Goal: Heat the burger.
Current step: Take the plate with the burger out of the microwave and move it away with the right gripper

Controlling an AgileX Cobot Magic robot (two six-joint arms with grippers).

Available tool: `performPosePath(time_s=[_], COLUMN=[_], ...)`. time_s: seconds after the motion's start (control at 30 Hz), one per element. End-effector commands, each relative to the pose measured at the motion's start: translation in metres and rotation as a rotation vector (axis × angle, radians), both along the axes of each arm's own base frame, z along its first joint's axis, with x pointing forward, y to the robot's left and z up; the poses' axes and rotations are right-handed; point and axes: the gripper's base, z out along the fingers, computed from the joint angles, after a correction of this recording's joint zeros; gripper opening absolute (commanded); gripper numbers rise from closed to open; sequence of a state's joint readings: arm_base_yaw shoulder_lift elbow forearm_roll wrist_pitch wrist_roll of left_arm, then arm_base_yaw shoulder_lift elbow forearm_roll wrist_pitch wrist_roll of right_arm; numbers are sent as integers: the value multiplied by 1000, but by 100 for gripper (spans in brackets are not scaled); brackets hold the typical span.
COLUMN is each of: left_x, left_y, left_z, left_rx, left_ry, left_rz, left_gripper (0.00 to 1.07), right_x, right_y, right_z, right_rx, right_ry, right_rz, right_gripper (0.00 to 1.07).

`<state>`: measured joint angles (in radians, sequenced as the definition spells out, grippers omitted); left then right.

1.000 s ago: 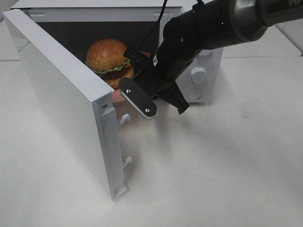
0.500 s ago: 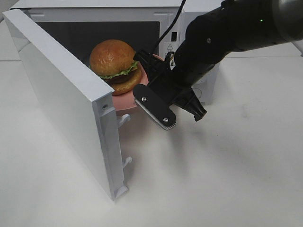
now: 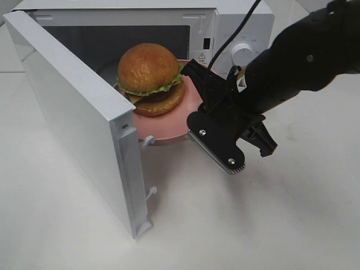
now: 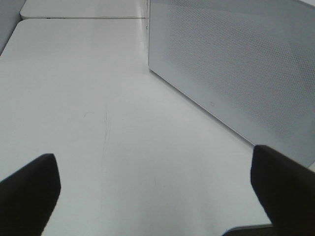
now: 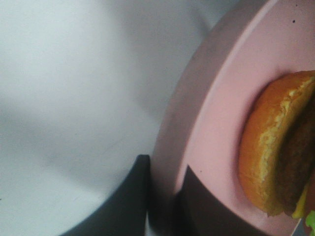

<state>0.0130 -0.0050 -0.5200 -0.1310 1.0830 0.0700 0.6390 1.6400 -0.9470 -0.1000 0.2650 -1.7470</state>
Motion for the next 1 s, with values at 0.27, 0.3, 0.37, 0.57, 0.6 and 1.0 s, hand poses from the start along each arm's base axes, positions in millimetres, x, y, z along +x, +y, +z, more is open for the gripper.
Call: performPosePath(time_s=[0.27, 0.3, 0.37, 0.57, 0.6, 1.0], left_x=[-2, -2, -2, -2, -2, -2], left_y=[0, 0, 0, 0, 0, 0], left_z=[1, 1, 1, 1, 1, 1], left_rx=[-8, -8, -8, -9, -9, -9], left_ry=[-27, -27, -27, -27, -27, -27], left_rz=[3, 3, 3, 2, 2, 2], left_gripper=[99, 99, 99, 99, 99, 99], right_x=[-24, -24, -27, -36, -39, -58], right_y=[-16, -16, -17, -24, -27, -41], right_z=[21, 21, 23, 25, 25, 28], right_rx=[74, 74, 80, 91, 96, 120], right_ry=[-89, -89, -90, -85, -85, -83], right_rz=[8, 8, -1, -17, -22, -48], right_gripper=[0, 0, 0, 0, 0, 0])
